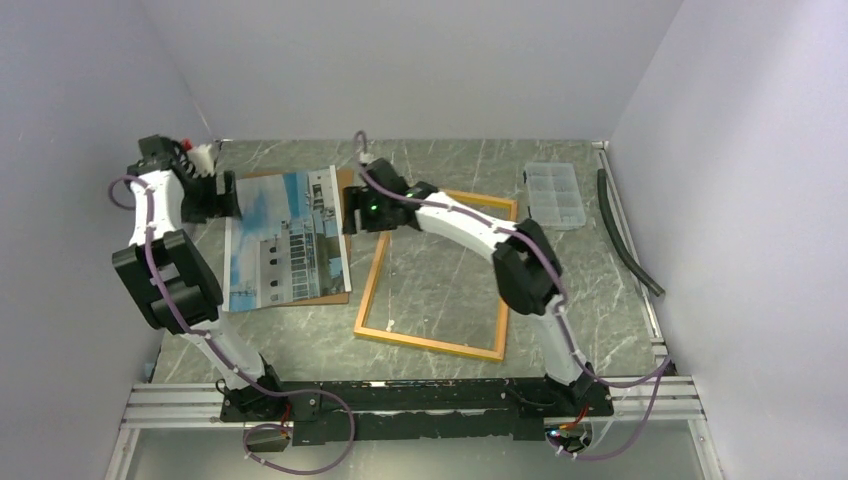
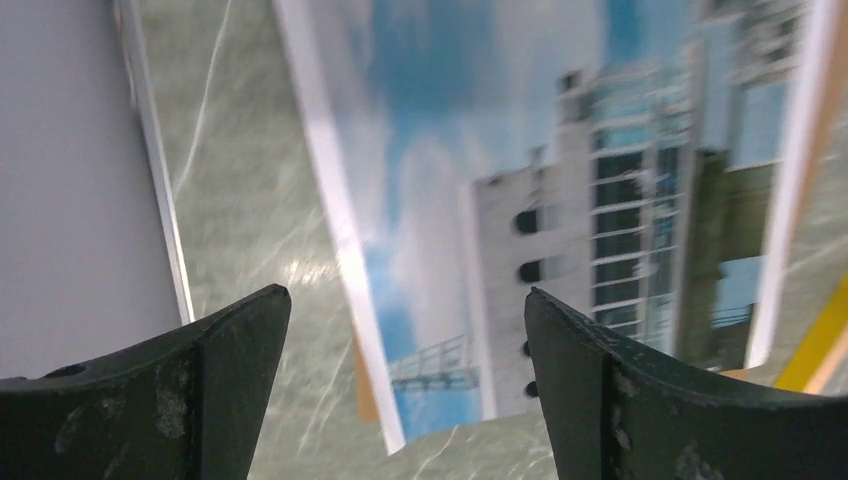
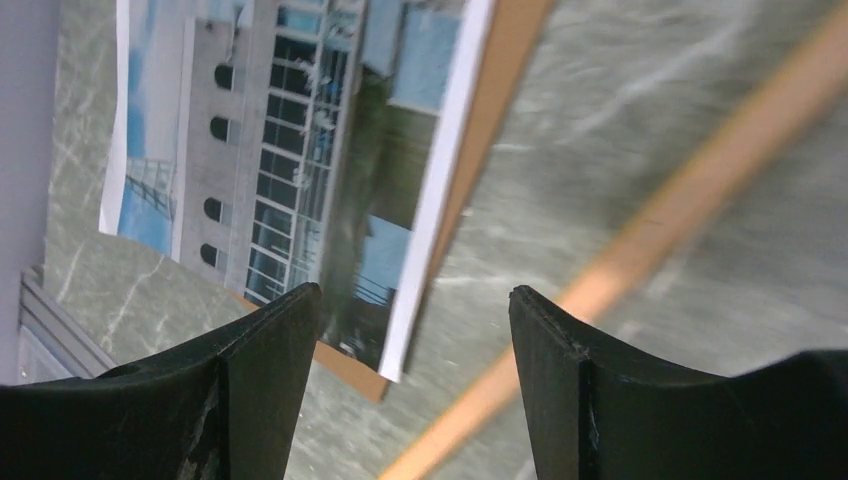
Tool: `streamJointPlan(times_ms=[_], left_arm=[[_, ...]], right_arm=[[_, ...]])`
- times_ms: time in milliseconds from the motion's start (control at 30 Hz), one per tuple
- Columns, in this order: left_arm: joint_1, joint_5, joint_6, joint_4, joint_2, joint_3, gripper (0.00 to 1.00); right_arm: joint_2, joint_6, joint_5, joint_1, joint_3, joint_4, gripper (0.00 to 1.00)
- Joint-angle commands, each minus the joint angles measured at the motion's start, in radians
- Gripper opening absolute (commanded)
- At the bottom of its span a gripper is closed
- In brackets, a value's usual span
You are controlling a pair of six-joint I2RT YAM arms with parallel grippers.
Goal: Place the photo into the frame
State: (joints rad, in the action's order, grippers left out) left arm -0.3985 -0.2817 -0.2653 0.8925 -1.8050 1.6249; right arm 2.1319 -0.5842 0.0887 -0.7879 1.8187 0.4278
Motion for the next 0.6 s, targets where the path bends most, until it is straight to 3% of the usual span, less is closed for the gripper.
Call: streamJointPlan(times_ms=[0, 200, 567], left_arm=[[-0.092, 0.016, -0.079, 0.023, -0.027, -0.115, 0.91], [-0.135, -0.014, -0.101, -0.027, -0.029, -0.23, 0.81], [-0.139, -0.054, -0.115, -0.105, -0.068, -0.358, 0.62]], right_arm=[[0.128, -0.005, 0.048, -0.066, 0.192, 0.11, 0.73], [0.213, -0.022, 0.075, -0.097, 0.25, 0.157, 0.73], [0.212, -0.058, 0.16, -0.117, 0.111, 0.115, 0.7]])
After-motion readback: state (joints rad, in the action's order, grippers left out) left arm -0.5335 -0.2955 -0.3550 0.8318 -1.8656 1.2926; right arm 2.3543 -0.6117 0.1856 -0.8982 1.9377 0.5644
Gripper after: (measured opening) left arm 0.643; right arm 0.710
